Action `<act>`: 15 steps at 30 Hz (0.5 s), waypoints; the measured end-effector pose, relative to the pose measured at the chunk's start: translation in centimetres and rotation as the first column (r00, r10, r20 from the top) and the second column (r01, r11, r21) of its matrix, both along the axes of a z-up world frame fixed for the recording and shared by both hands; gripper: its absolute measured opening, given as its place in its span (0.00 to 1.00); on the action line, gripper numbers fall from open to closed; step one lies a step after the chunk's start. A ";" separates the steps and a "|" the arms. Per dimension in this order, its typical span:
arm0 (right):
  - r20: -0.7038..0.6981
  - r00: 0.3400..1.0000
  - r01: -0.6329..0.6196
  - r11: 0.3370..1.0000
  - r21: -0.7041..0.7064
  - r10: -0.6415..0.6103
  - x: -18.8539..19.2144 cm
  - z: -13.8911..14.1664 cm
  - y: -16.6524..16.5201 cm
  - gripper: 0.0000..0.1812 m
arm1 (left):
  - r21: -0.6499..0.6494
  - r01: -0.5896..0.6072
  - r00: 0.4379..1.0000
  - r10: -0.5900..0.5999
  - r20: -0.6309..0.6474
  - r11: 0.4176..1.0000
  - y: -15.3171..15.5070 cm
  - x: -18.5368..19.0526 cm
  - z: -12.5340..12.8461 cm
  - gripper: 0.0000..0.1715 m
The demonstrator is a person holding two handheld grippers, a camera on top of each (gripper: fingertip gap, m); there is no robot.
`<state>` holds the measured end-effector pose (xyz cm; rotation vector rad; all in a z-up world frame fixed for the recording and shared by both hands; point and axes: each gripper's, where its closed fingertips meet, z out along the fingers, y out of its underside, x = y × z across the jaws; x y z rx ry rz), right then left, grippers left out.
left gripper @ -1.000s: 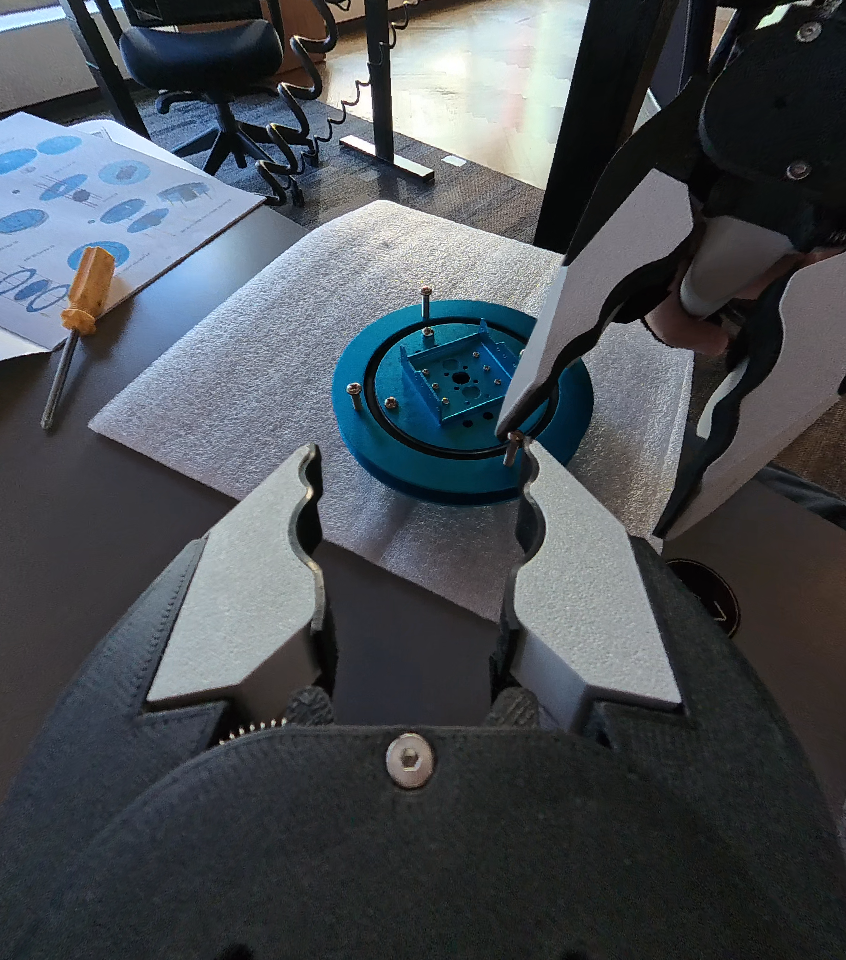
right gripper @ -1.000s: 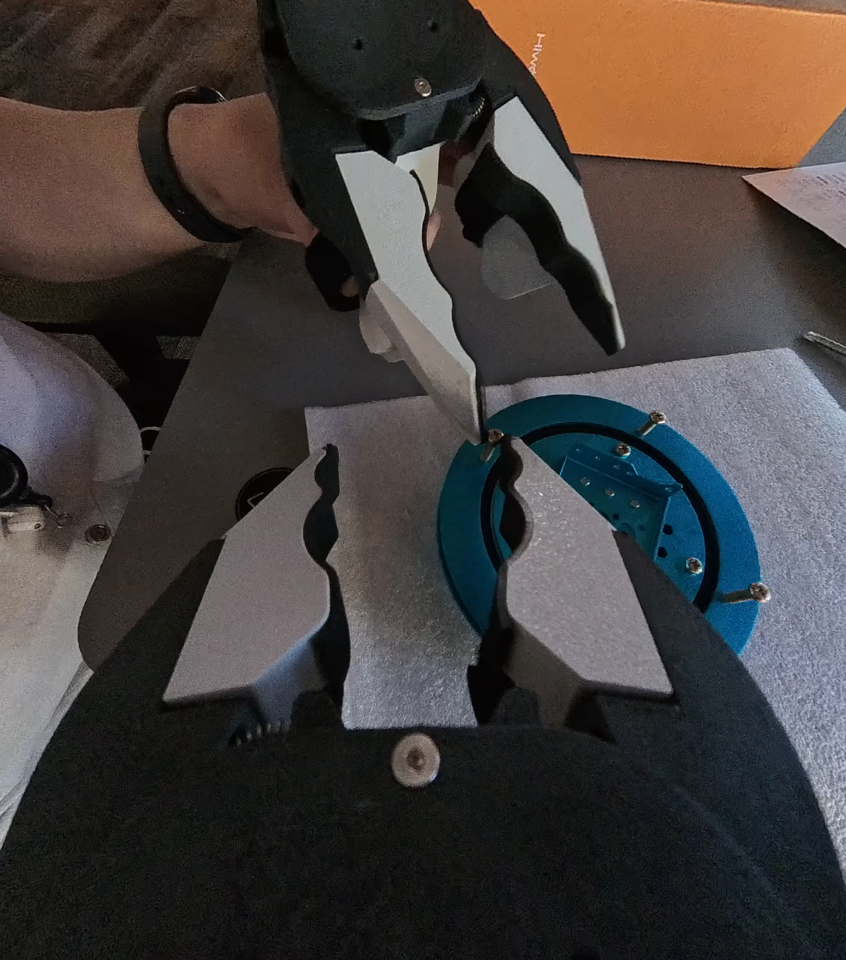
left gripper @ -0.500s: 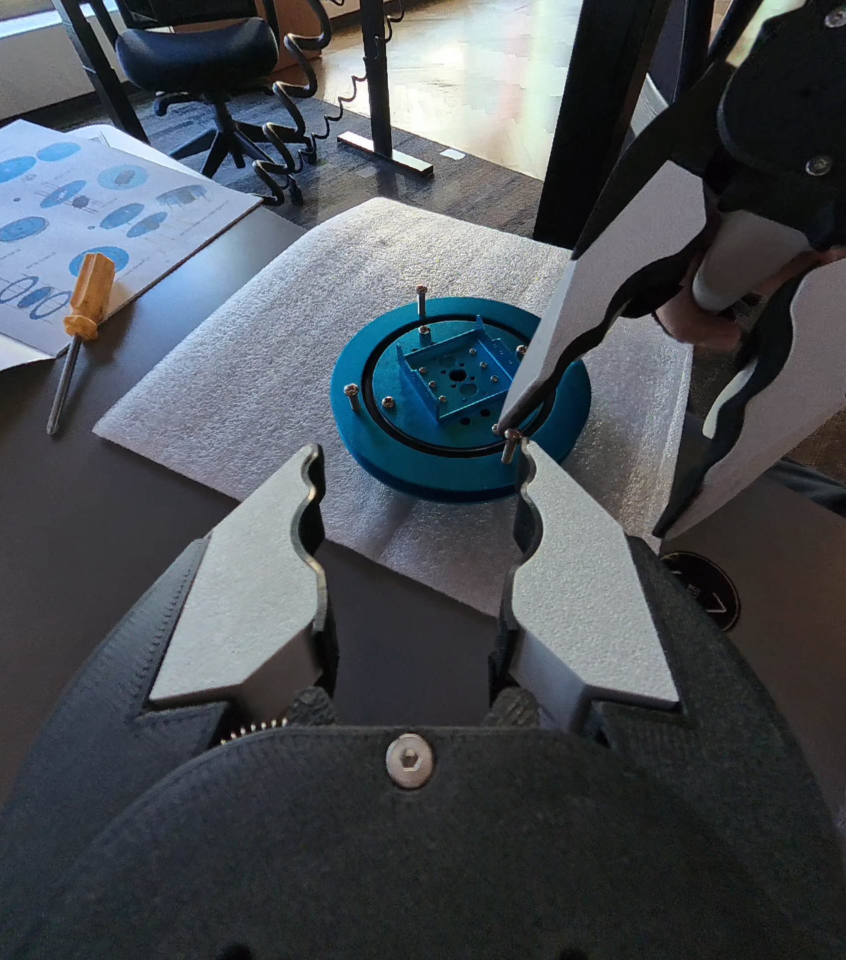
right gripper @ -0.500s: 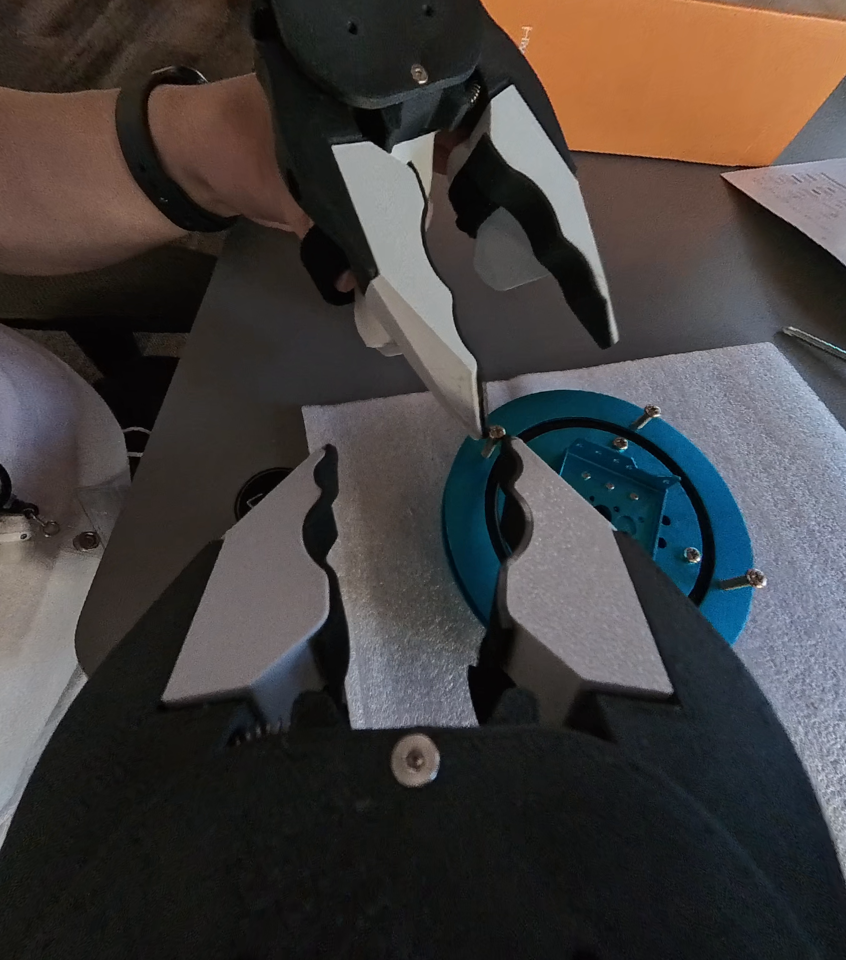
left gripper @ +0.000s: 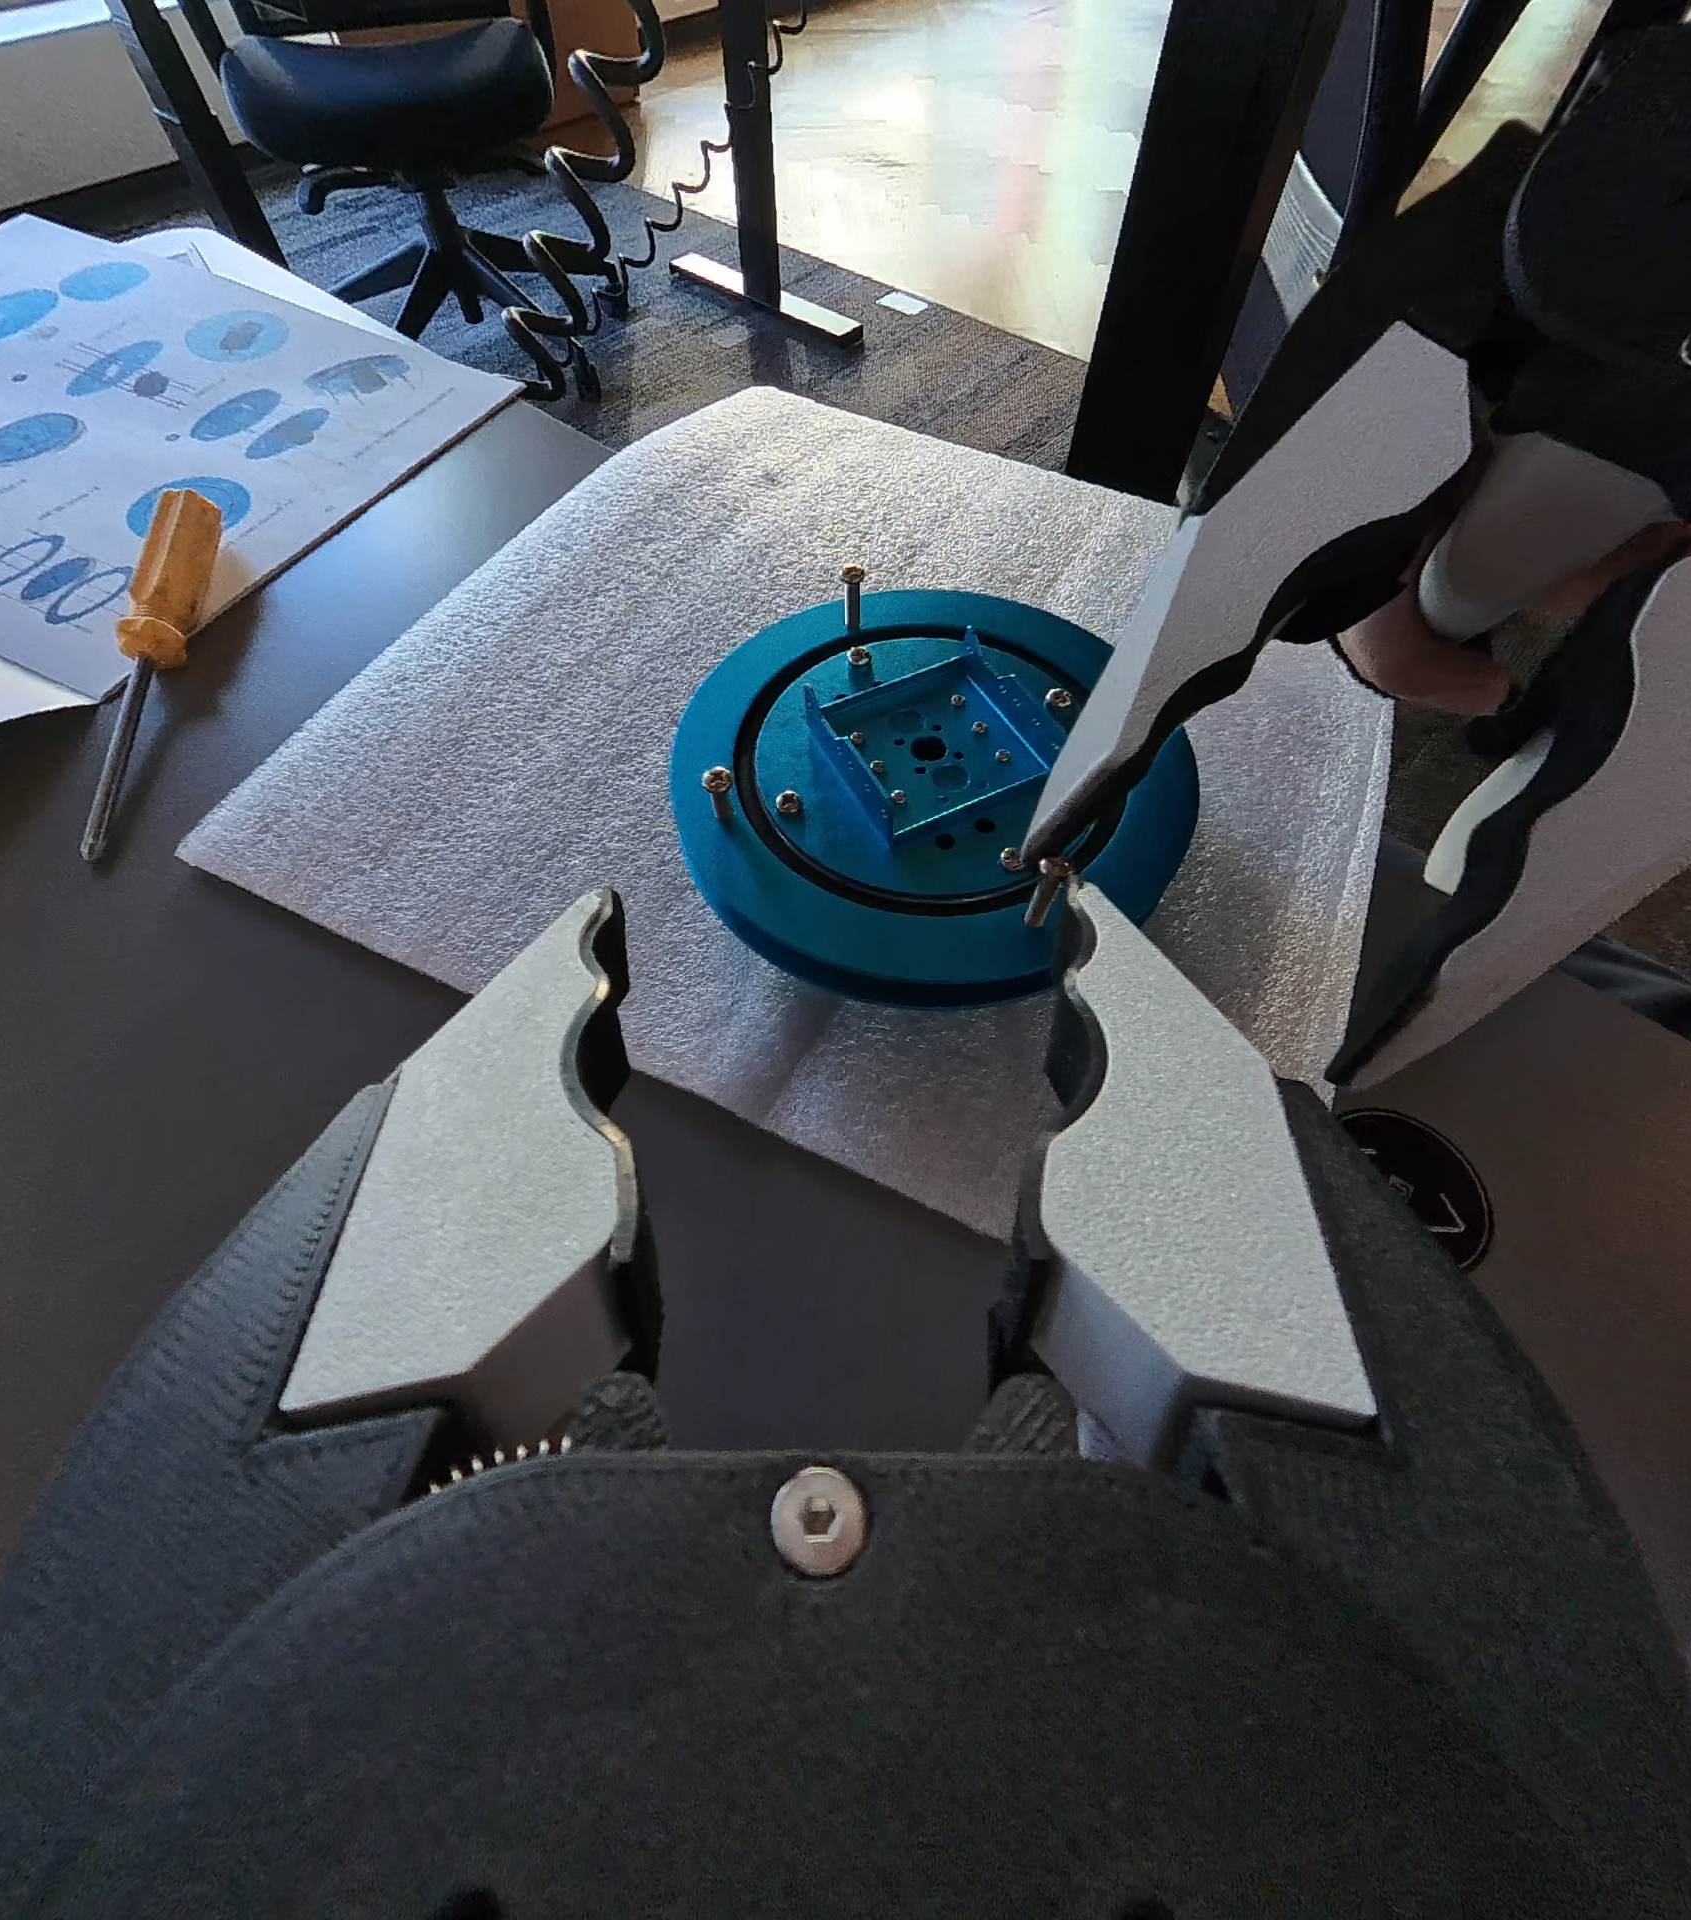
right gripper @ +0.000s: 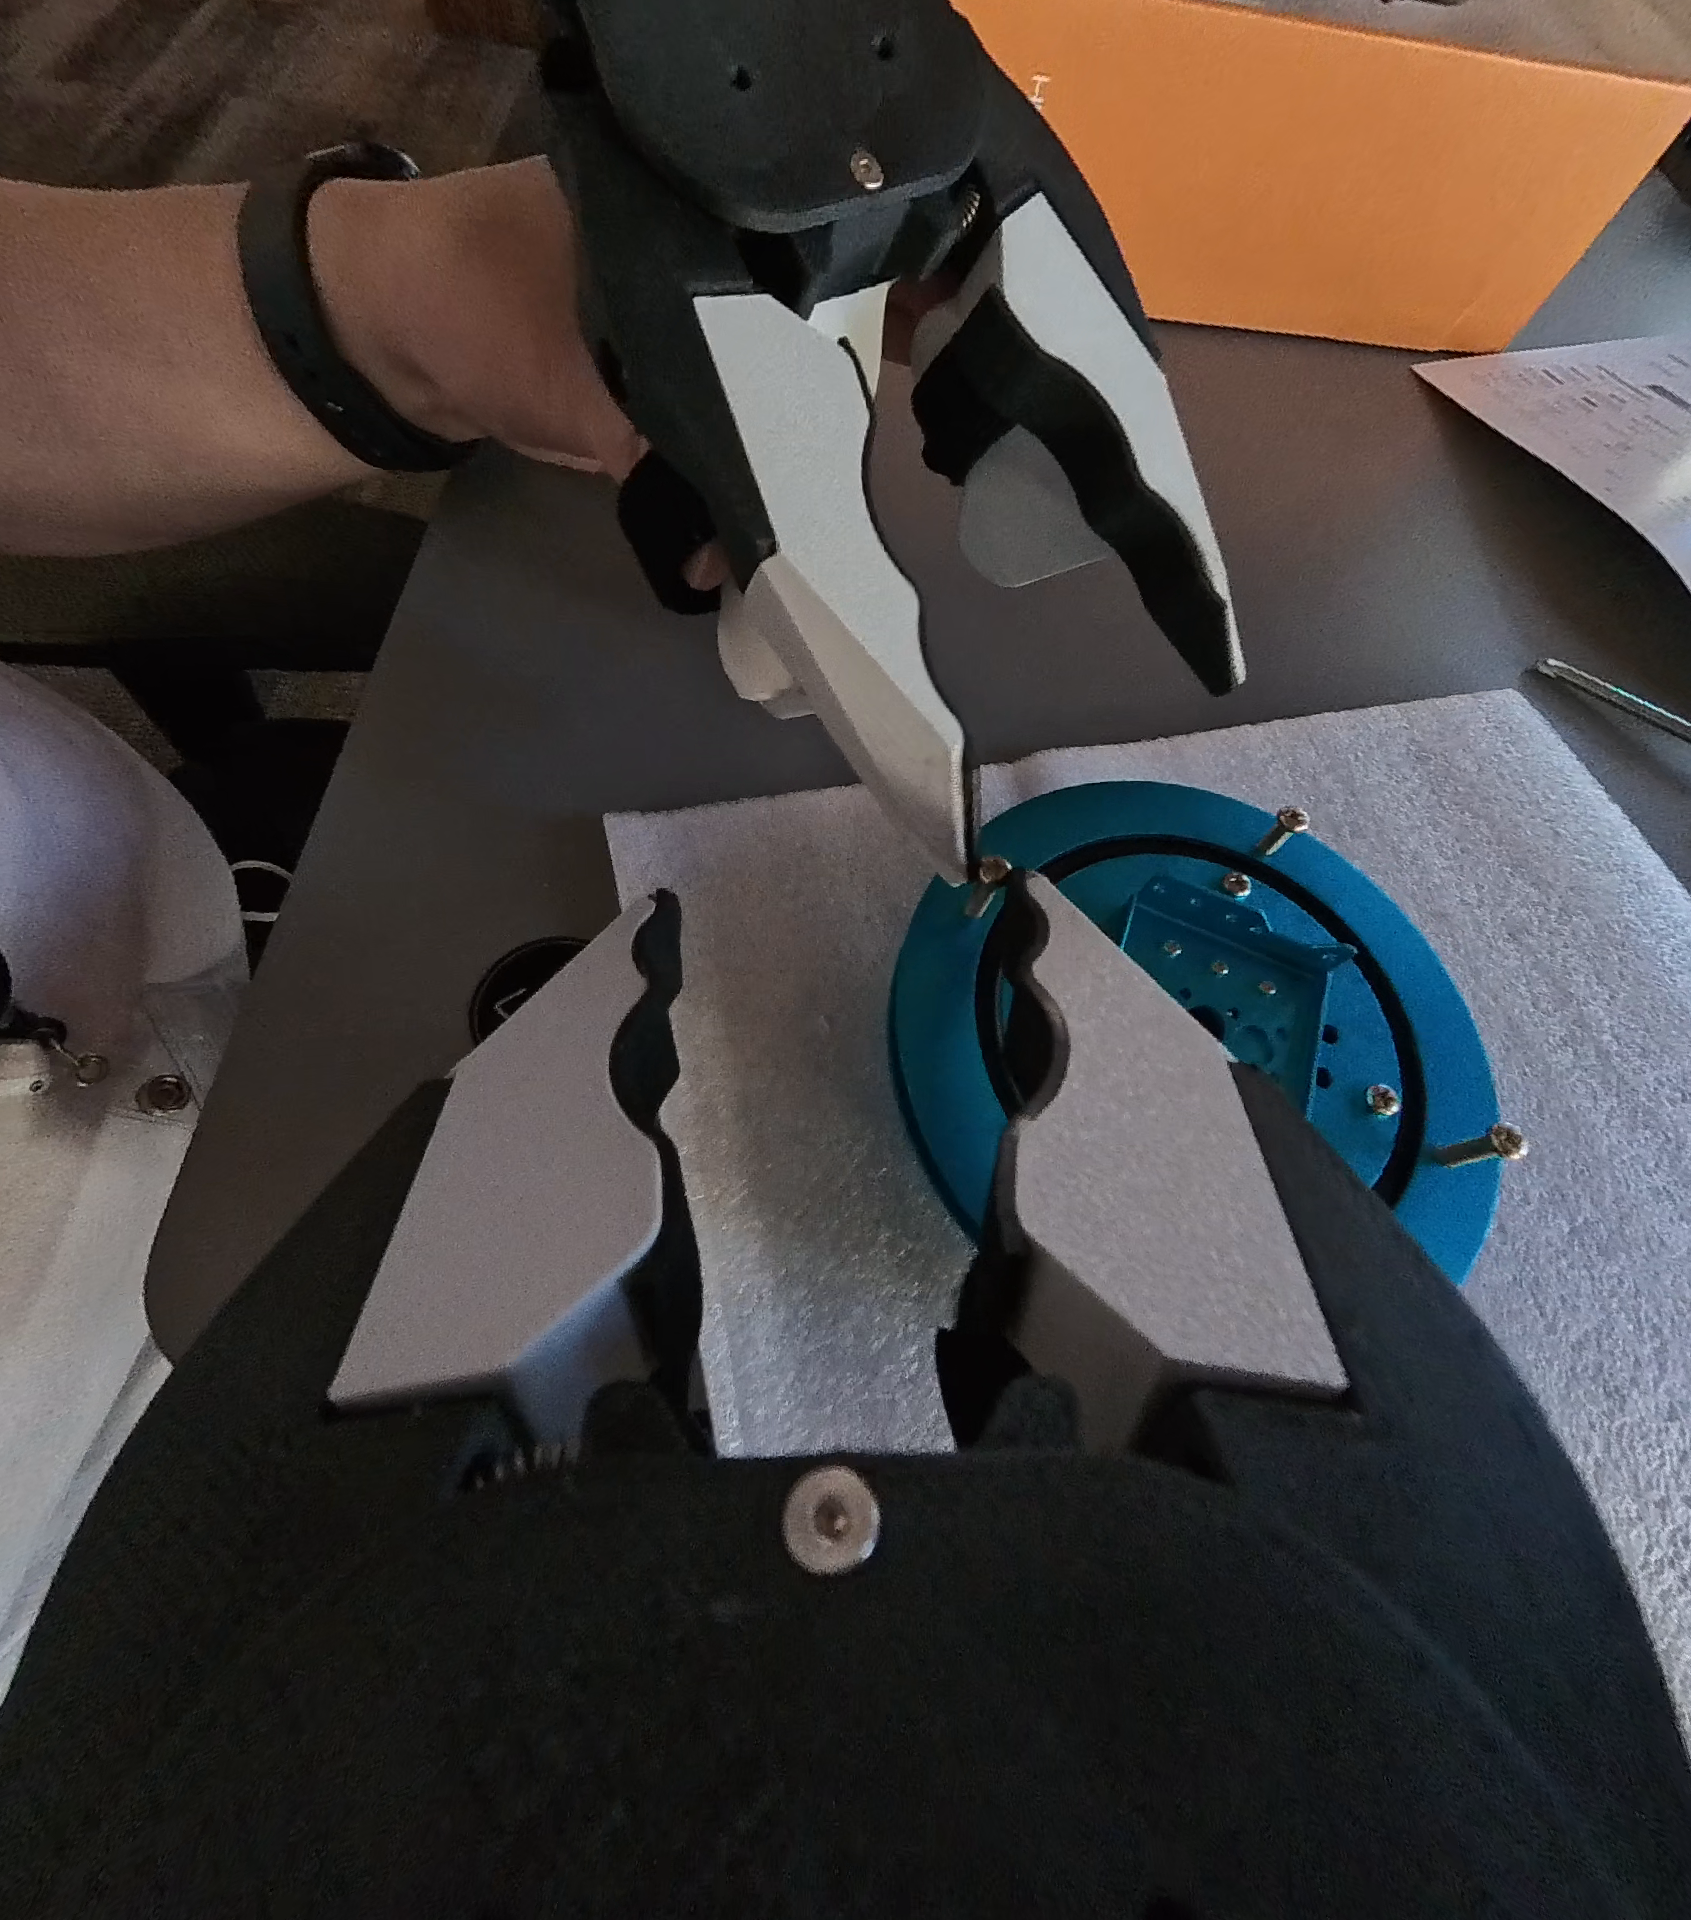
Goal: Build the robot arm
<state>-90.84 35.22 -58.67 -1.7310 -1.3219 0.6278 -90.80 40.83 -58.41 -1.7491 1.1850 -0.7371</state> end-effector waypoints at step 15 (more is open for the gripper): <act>-0.030 0.999 0.040 0.999 0.027 -0.039 0.3 0.4 0.3 0.35 | 0.043 -0.006 0.999 0.005 0.033 0.999 0.3 -0.9 1.5 0.40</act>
